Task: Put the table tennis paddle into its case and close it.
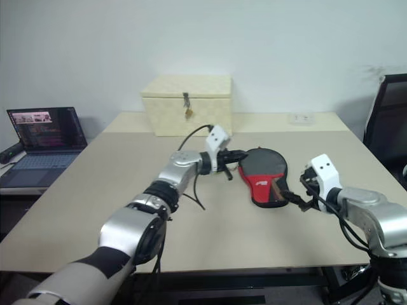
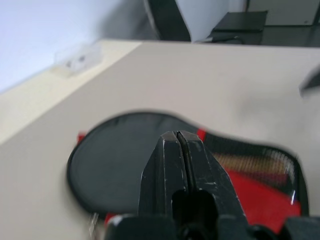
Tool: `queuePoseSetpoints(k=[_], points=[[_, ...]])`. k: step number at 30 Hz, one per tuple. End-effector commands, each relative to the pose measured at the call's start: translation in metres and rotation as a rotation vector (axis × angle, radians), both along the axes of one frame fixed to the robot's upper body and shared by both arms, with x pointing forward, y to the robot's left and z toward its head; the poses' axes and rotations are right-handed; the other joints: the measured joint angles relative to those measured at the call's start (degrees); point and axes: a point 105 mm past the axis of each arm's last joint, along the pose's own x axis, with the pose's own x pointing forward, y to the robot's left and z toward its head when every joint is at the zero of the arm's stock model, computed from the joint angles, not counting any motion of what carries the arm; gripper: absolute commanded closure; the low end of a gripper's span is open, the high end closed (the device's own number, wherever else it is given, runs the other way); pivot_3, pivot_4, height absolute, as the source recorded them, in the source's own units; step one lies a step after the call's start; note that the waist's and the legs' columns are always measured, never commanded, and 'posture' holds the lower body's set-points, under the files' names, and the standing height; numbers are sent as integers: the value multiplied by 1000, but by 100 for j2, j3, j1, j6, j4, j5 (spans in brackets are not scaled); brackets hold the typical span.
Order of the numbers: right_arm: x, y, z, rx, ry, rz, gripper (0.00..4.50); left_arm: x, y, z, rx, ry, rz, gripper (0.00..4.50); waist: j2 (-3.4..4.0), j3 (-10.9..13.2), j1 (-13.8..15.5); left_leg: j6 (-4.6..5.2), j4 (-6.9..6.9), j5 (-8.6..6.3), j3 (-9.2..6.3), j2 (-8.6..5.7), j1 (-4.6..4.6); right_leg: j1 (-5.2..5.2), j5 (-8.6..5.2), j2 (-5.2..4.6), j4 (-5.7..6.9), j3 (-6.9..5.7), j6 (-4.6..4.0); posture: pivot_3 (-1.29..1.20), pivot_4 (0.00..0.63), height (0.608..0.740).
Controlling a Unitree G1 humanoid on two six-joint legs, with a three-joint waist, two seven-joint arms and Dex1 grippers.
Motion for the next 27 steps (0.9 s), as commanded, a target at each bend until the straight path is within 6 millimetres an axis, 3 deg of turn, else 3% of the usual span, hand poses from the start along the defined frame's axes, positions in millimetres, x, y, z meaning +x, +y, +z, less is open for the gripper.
queuePoseSetpoints(k=[1,5,8,12,17,25,27], points=[[20,-3,9,68,-35,-58,0,-13,15,21,-87,-51,-101,4450,0,0,4,0,0,0,-2,-1,-3,0,0,0,-1,-6,0,0,150,740],[51,-5,0,121,1,-122,0,-38,53,13,-98,-4,-180,4450,2,1,-17,0,-2,0,2,-2,-8,-5,0,-4,-5,3,-1,0,150,740],[72,-7,-7,195,34,-166,0,-52,81,9,-81,15,-127,4450,2,0,-39,0,-1,0,1,2,-9,-9,0,-4,-4,3,-2,0,150,740],[88,-10,-20,217,68,-207,0,-62,101,8,-73,23,-47,4450,2,0,-5,-1,1,1,-5,2,-8,-7,1,-5,-1,-2,-3,0,150,740],[99,-4,-38,162,101,-194,0,-66,107,9,-65,22,-1,4450,2,0,55,-1,6,1,-4,-3,-8,0,2,-9,-4,-4,-1,0,150,740],[98,10,-61,88,171,-129,0,-68,105,11,-61,13,9,4450,3,-1,29,-1,4,1,-1,2,-1,0,2,-5,-1,-1,-2,0,150,740],[96,11,-67,78,200,-118,385,-69,104,11,-58,10,10,4500,4,-2,25,-1,4,1,-1,3,1,2,2,-5,-1,-1,-2,0,150,740]])
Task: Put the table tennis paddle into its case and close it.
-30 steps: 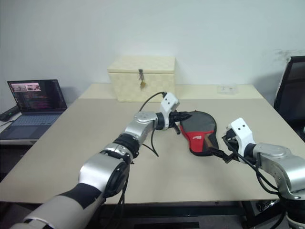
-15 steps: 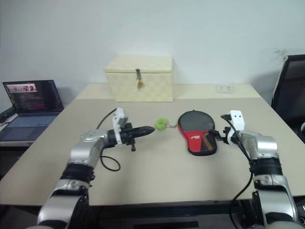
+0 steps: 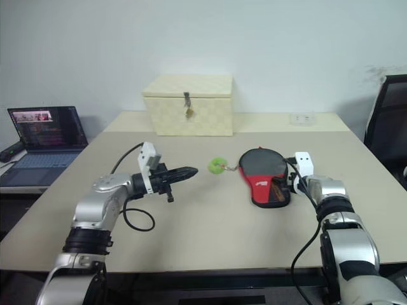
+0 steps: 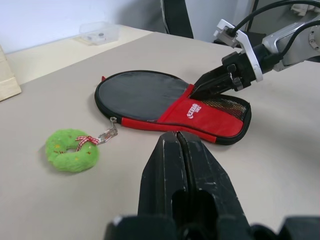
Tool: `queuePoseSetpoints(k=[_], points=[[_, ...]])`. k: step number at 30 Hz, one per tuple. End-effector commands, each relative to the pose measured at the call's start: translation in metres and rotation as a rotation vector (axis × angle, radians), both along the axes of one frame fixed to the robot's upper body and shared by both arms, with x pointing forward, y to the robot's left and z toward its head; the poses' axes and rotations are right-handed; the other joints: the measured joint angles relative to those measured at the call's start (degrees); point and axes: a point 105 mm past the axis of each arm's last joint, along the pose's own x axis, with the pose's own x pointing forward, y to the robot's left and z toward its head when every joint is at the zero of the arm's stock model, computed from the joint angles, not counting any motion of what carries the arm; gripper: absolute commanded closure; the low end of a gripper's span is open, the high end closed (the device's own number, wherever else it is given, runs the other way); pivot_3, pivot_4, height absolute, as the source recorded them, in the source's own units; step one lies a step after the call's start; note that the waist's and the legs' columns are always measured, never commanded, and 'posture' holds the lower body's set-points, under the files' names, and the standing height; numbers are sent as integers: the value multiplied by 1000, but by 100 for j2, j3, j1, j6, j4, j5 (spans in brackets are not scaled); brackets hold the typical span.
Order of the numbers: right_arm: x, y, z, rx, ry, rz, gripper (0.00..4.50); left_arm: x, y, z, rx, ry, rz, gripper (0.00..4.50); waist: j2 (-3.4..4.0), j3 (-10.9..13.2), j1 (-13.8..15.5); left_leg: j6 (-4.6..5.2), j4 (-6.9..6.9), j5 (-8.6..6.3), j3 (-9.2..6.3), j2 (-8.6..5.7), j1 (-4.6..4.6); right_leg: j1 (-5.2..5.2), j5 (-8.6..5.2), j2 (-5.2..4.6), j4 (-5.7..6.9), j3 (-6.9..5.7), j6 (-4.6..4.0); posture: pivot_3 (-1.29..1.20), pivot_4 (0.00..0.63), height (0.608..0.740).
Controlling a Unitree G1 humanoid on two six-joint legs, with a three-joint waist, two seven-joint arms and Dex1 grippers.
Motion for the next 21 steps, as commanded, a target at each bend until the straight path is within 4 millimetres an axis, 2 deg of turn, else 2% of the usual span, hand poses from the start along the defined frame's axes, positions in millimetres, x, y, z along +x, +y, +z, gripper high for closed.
queuePoseSetpoints(k=[1,4,13,14,18,21], points=[[-5,4,-16,-24,71,35,594,-6,-1,16,-9,-63,-13,4500,1,-1,-4,0,0,0,0,0,1,1,0,0,0,0,0,0,150,740],[-8,6,-22,-23,102,47,1494,-7,1,15,-1,-63,-5,4500,0,-3,-6,0,0,0,-2,0,4,5,0,0,0,-1,0,0,150,740],[-17,-11,-40,-13,165,4,4360,-11,9,12,18,-53,13,4500,-9,-16,29,0,3,0,-7,-2,13,19,0,-2,-1,-6,0,0,150,740],[-18,-11,-41,-14,168,5,4473,-11,9,12,19,-52,13,4500,-9,-17,31,0,3,0,-7,-3,13,19,0,-2,-2,-7,0,0,150,740],[-16,-10,-39,-1,153,6,4473,-12,9,12,22,-50,13,4500,-12,-21,33,0,2,0,-7,-2,13,19,0,-2,-2,-7,0,0,150,740],[-13,-11,-32,11,118,-10,3811,-11,9,11,24,-48,12,4500,-13,-22,34,0,2,0,-7,-2,13,19,0,-2,-2,-6,0,0,150,740]])
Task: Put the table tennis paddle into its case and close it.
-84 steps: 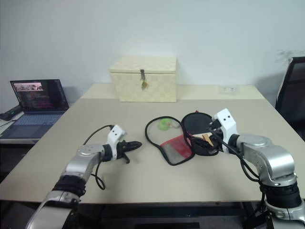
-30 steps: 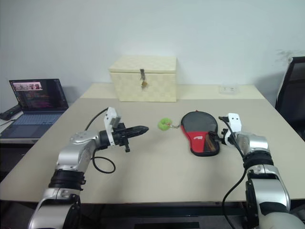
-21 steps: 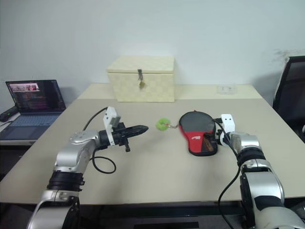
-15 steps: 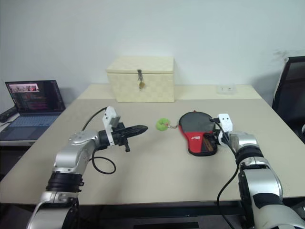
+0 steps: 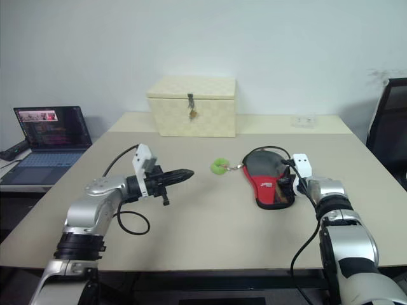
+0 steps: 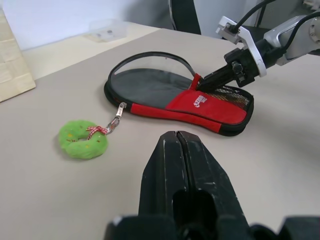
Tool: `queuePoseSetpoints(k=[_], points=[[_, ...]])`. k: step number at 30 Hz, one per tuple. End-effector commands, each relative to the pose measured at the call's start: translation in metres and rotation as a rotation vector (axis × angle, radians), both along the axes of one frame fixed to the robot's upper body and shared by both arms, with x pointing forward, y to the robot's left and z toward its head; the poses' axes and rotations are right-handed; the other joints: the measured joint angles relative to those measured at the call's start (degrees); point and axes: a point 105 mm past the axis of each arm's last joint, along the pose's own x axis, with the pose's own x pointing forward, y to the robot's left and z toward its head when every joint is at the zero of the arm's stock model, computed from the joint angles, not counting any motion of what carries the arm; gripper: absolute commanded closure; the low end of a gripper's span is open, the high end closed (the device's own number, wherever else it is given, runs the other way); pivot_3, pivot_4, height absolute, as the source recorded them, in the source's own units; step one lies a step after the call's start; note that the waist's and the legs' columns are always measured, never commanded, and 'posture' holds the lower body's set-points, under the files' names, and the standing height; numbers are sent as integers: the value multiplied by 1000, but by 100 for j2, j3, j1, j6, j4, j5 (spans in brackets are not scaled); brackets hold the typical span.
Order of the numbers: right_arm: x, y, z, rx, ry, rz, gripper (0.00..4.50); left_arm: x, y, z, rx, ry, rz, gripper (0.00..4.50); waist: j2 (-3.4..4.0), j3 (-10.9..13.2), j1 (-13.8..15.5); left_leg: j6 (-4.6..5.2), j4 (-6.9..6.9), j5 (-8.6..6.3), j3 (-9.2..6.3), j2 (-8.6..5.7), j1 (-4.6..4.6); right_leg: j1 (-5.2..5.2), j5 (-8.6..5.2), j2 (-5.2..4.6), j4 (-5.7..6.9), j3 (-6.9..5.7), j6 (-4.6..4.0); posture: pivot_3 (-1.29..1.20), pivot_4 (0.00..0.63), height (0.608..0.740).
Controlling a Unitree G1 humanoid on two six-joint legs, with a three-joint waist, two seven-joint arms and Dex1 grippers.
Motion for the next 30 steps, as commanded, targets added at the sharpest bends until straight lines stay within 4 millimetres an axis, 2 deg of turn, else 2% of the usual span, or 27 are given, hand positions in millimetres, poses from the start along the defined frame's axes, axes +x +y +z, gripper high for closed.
queuePoseSetpoints(k=[1,6,10,14,17,25,30], points=[[-7,-11,-18,6,57,-45,3498,-3,-1,13,-3,-46,-14,4500,-1,0,0,0,0,0,0,0,0,0,0,0,0,1,0,0,150,740],[-4,-11,-2,56,18,-43,1845,-6,-3,13,-9,-42,-35,4500,0,0,-9,0,-2,0,2,1,-1,-4,0,1,0,3,0,0,150,740],[-4,-28,11,95,-9,-95,630,-16,-5,17,-41,-26,-96,4500,1,1,-13,0,-4,0,3,1,-5,-7,0,0,-2,4,0,0,150,740],[-8,-44,8,104,3,-144,630,-21,-6,18,-42,-18,-115,4500,1,1,-10,0,-4,0,3,1,-7,-9,0,0,-3,3,0,0,150,740],[-10,-46,5,112,12,-155,630,-20,-4,19,-38,-17,-110,4500,1,1,-8,0,-3,0,4,0,-7,-8,0,0,-2,3,0,0,150,740],[-8,-26,-12,73,48,-111,630,-19,-5,19,-30,-23,-108,4500,0,0,-19,0,0,0,5,1,-5,-5,0,0,-2,4,0,0,150,740],[-8,-10,-21,-40,59,-26,630,-19,-4,19,-26,-26,-101,4500,0,0,-81,0,-1,0,7,3,3,-2,1,2,1,7,0,0,150,740]])
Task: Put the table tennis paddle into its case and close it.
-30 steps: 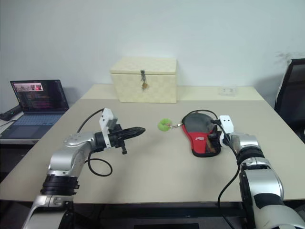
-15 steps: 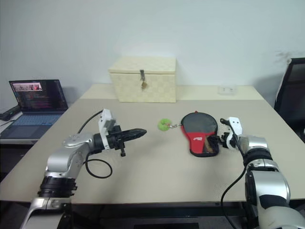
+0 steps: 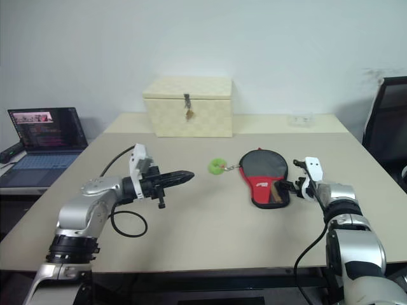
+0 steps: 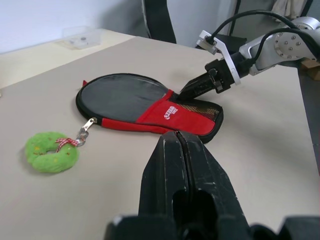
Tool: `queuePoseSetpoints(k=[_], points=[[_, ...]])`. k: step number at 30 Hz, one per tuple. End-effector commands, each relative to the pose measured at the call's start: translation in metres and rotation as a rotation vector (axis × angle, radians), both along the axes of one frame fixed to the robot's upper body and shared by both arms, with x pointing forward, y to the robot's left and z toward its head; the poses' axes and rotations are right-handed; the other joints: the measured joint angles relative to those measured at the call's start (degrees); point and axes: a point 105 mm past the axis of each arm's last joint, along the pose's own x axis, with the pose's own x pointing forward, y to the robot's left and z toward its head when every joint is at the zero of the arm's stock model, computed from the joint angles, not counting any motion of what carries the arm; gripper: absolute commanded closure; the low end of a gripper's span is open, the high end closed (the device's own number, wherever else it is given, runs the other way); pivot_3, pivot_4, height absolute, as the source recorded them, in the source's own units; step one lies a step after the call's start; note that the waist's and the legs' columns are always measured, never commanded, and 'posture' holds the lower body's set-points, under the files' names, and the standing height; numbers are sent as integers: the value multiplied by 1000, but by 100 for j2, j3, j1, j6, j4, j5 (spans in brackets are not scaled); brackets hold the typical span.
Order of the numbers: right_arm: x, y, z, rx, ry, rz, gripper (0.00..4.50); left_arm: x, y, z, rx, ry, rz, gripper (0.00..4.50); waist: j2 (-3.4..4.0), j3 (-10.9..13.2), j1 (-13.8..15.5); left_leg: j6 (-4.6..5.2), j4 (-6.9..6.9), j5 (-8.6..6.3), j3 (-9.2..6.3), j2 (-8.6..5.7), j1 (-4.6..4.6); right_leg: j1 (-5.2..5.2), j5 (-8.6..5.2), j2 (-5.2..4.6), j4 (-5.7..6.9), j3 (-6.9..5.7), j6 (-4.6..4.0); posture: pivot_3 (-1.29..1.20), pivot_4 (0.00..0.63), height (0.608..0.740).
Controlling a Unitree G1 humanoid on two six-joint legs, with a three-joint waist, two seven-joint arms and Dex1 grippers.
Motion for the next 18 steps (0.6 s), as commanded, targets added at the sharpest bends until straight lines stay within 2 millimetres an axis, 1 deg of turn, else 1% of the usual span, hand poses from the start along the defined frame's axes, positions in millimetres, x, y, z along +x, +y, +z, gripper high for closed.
queuePoseSetpoints(k=[1,6,7,8,10,12,13,15,18], points=[[-3,12,-18,-86,53,64,630,-3,1,13,6,-54,-7,4500,0,0,-39,0,0,0,0,0,1,0,0,1,0,0,0,0,150,740],[-3,20,-24,-121,77,90,630,-3,2,12,9,-56,1,4500,-3,-2,-92,0,-3,0,5,3,8,2,1,1,2,6,-1,0,150,740],[-4,22,-25,-119,81,97,1024,-3,2,12,10,-57,2,4500,-3,-2,-93,0,-3,0,5,4,10,3,1,1,2,6,-1,0,150,740],[-4,23,-26,-122,84,106,1227,-3,3,12,10,-58,4,4500,-3,-2,-93,0,-3,0,5,4,13,5,1,1,2,6,-2,0,150,740],[-4,28,-27,-123,89,126,1846,-2,3,12,12,-59,8,4500,-3,-2,-94,0,-4,0,5,4,17,9,1,1,2,7,-2,0,150,740],[-4,32,-26,-121,87,144,2539,-2,3,12,13,-60,9,4500,-3,-2,-94,0,-4,0,5,4,22,14,1,1,2,7,-2,0,150,740],[-4,34,-26,-121,87,149,2795,-2,3,12,14,-60,10,4500,-4,-2,-94,0,-4,0,5,4,23,16,1,2,2,7,-2,0,150,740],[-4,36,-26,-122,87,158,3528,-2,4,12,15,-61,11,4500,-3,-2,-94,0,-4,0,5,4,26,18,1,2,2,7,-2,0,150,740],[-5,40,-28,-124,93,175,4453,-2,4,12,19,-62,13,4500,-4,-2,-94,0,-4,0,4,4,27,18,1,2,3,7,-2,0,150,740]])
